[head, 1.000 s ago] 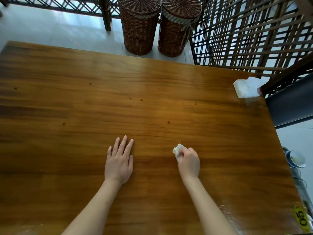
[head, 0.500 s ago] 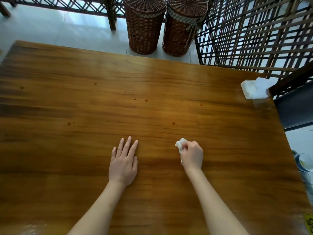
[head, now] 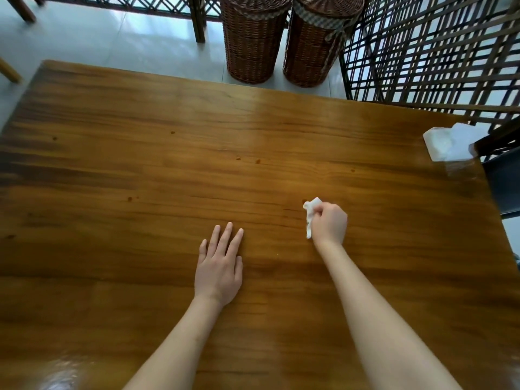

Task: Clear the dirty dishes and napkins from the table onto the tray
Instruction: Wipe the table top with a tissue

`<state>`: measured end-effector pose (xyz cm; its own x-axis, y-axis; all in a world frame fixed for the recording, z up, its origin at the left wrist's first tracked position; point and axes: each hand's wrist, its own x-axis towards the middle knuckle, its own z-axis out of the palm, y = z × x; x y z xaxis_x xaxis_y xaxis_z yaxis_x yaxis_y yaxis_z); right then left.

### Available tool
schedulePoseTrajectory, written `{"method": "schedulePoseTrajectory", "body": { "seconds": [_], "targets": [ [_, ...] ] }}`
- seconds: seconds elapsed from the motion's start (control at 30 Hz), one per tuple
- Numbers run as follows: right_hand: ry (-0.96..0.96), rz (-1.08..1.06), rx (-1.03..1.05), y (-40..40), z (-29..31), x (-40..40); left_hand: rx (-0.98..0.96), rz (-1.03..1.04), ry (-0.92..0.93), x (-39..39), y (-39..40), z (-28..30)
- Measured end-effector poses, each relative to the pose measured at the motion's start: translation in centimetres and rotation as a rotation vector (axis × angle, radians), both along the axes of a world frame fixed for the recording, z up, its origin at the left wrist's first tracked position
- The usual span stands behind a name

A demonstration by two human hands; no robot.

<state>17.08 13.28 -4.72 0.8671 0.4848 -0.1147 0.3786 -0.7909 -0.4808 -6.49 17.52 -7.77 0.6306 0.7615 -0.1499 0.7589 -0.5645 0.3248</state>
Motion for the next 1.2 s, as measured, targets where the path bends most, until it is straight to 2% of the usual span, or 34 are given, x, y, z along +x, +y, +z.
{"method": "schedulePoseTrajectory", "body": {
  "seconds": [0.07, 0.13, 0.2, 0.33, 0.37, 0.43, 0.53, 0.57, 0.63, 0.73, 0.8, 1.0, 1.2],
  "targets": [
    [0.016, -0.1, 0.0, 2.1, -0.2, 1.0, 0.001, 0.0, 0.01, 0.0, 0.0, -0.1],
    [0.037, -0.104, 0.003, 3.3, -0.3, 1.0, 0.007, -0.001, 0.015, -0.1, 0.1, -0.2],
    [0.023, 0.019, 0.021, 4.0, -0.3, -0.4, 0.011, 0.003, 0.018, -0.1, 0.1, -0.3],
    [-0.026, 0.43, 0.022, 2.9, -0.5, -3.6, 0.022, 0.018, 0.016, 0.1, -0.1, -0.1],
    [-0.046, 0.468, 0.013, 2.3, -0.6, -3.4, 0.018, 0.017, 0.012, 0.1, -0.1, -0.1],
    [-0.048, 0.348, 0.016, 1.7, -0.6, -1.4, 0.01, 0.014, 0.004, 0.0, -0.1, -0.1],
    [-0.01, 0.007, 0.034, 2.7, -0.4, 1.6, 0.014, 0.003, -0.002, -0.1, -0.1, -0.2],
    [-0.021, -0.008, 0.017, 3.3, -0.3, 1.6, 0.014, 0.003, -0.007, -0.1, 0.0, -0.2],
    [-0.033, 0.106, 0.0, 4.2, -0.2, 0.0, 0.008, 0.008, -0.016, -0.2, 0.0, -0.3],
    [-0.023, 0.394, -0.012, 3.5, -0.5, -3.6, 0.012, 0.011, -0.006, -0.2, 0.0, -0.3],
    [-0.018, 0.465, -0.025, 2.7, -0.4, -4.5, 0.012, 0.012, 0.004, -0.2, 0.0, -0.3],
    [0.006, 0.351, 0.057, 2.0, 1.1, -4.2, 0.031, 0.01, 0.015, 0.0, 0.0, -0.3],
    [-0.02, 0.247, 0.029, 2.7, 1.6, -5.0, -0.032, 0.009, -0.028, 0.0, -0.2, 0.2]
  ]
}}
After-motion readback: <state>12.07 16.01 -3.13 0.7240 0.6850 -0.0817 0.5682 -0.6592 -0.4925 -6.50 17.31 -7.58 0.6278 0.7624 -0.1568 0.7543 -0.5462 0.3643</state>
